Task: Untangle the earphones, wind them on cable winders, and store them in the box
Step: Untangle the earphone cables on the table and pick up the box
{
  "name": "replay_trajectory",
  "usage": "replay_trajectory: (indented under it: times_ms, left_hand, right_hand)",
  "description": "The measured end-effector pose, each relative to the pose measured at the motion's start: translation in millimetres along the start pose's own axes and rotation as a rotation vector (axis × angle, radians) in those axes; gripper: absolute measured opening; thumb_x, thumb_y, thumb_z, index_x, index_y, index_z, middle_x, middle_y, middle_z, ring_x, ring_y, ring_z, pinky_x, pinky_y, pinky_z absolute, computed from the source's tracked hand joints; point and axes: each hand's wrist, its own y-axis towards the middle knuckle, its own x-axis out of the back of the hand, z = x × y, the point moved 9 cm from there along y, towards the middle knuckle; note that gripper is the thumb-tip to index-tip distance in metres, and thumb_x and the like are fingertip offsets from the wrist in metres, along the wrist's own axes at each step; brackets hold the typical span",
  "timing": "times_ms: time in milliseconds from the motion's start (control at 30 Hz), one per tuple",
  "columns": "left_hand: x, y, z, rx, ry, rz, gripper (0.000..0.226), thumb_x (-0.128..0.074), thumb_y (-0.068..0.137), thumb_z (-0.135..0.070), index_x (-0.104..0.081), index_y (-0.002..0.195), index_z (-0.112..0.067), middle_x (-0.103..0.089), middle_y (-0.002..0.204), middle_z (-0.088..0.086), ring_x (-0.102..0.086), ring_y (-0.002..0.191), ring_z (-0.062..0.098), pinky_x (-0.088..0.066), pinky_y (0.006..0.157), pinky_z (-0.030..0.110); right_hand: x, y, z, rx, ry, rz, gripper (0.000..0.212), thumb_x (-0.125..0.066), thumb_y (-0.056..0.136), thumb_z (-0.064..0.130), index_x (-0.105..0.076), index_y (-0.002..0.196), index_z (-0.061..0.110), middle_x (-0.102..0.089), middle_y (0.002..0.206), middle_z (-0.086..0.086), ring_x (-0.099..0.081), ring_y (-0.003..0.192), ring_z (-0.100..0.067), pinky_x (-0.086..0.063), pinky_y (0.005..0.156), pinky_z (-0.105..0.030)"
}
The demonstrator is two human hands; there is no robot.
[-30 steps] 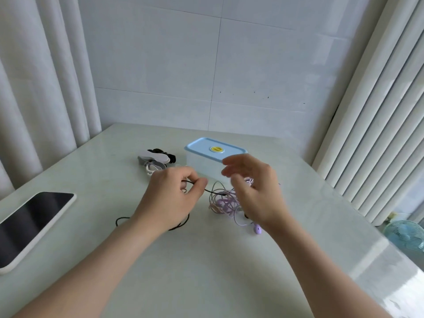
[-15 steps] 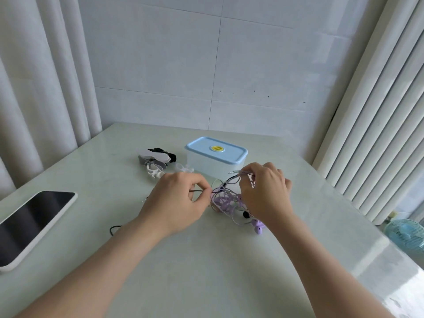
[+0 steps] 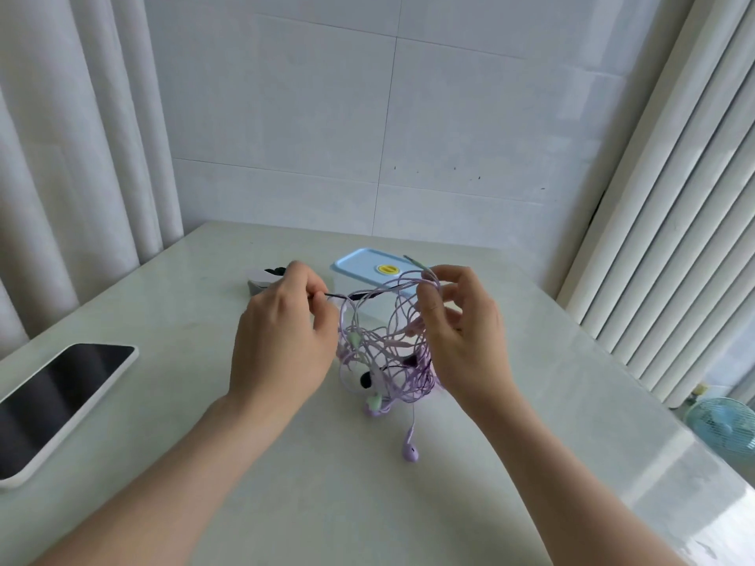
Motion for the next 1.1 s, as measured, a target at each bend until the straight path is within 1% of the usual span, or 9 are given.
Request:
replay_trajectory:
  times_ms: [133,267,367,433,600,667,767,933,1100]
  left_hand:
    - [-6.8,-0.4,6.4,0.063,-0.065,0.044,0.012,-0.061,0.087,-0.002,-0.055,0.087,-0.013,-0.059,0.087,-0.001,-0.053,0.067,0.026,-0.049,0.068,0.046]
    - [-15.0,-3.1,0.5,0.058,-0.111,0.133,0.012,-0.058,0.093,-0.023,-0.067,0.1,-0.023,-0.067,0.104,-0.008,-0.057,0.072,0.018,-0.052,0.079,0.039]
    - [-25.3,-8.4,-10.2,0.003,-0.058,0.265,0.042,-0.051,0.095,-0.05,-0.07,0.124,-0.026,-0.069,0.122,-0.012,-0.065,0.105,0.015,-0.053,0.089,0.033]
    - [-31.9,-12.0,-11.2,0.015,-0.046,0.324,0.052,-0.047,0.094,-0.059,-0.069,0.128,-0.026,-0.068,0.123,-0.011,-0.064,0.112,0.015,-0.054,0.09,0.035]
    - [-42.7,-13.9,2.3,0.212,-0.232,0.396,0.045,-0.045,0.091,-0.056,-0.069,0.085,-0.019,-0.06,0.076,-0.007,-0.06,0.079,0.017,-0.054,0.079,0.041]
    - [-51.2,-16.6,9.2,0.369,-0.439,0.455,0.042,-0.047,0.093,-0.047,-0.061,0.081,-0.009,-0.046,0.062,-0.002,-0.049,0.06,0.022,-0.055,0.063,0.046]
    - [-58.4,-20.2,12.0,0.514,-0.69,0.497,0.034,-0.052,0.104,-0.039,-0.07,0.096,-0.011,-0.041,0.072,0.009,-0.037,0.049,0.018,-0.051,0.055,0.038]
    - [-61.0,-20.8,18.8,0.542,-0.749,0.477,0.023,-0.056,0.108,-0.03,-0.076,0.1,-0.021,-0.047,0.067,-0.008,-0.042,0.048,0.009,-0.054,0.061,0.04]
    - [-55.8,-16.7,23.7,0.546,-0.726,0.426,0.011,-0.065,0.103,-0.026,-0.074,0.101,-0.019,-0.056,0.072,-0.011,-0.051,0.058,0.01,-0.061,0.07,0.041]
  right_hand:
    - [-8.3,-2.9,-3.7,-0.108,0.213,0.085,0.011,-0.068,0.103,0.022,-0.07,0.103,0.011,-0.073,0.08,-0.007,-0.072,0.063,-0.025,-0.064,0.066,-0.05]
    - [-10.1,-3.4,-4.7,-0.184,0.317,0.085,0.022,-0.066,0.103,0.02,-0.077,0.097,0.003,-0.071,0.076,-0.015,-0.068,0.063,-0.03,-0.054,0.055,-0.023]
    - [-12.5,-3.9,-4.8,-0.211,0.374,0.092,0.023,-0.062,0.105,0.021,-0.076,0.099,0.003,-0.072,0.078,-0.017,-0.07,0.066,-0.033,-0.054,0.056,-0.021]
    - [-13.8,-4.3,-6.5,-0.23,0.402,0.104,0.025,-0.059,0.107,0.023,-0.074,0.102,0.004,-0.073,0.079,-0.016,-0.072,0.068,-0.033,-0.055,0.059,-0.021]
    - [-16.0,-3.9,-2.6,-0.186,0.417,0.123,0.027,-0.052,0.109,0.026,-0.069,0.11,0.005,-0.075,0.085,-0.021,-0.074,0.074,-0.034,-0.056,0.065,-0.023]
    - [-16.4,-2.8,0.6,-0.155,0.422,0.134,0.025,-0.051,0.11,0.025,-0.069,0.112,0.008,-0.075,0.086,-0.017,-0.074,0.075,-0.03,-0.056,0.068,-0.022]
    - [-17.9,-1.4,2.2,-0.123,0.413,0.176,0.024,-0.048,0.112,0.021,-0.068,0.116,0.008,-0.076,0.091,-0.018,-0.073,0.077,-0.023,-0.054,0.072,-0.023]
    - [-18.5,-1.9,0.4,-0.121,0.364,0.205,0.025,-0.046,0.112,0.018,-0.068,0.116,0.006,-0.074,0.09,-0.006,-0.067,0.079,-0.014,-0.05,0.07,-0.018]
    - [-10.0,0.2,-3.1,-0.151,0.283,0.145,0.034,-0.05,0.096,0.03,-0.075,0.079,0.015,-0.072,0.089,-0.001,-0.062,0.086,-0.012,-0.043,0.079,-0.031]
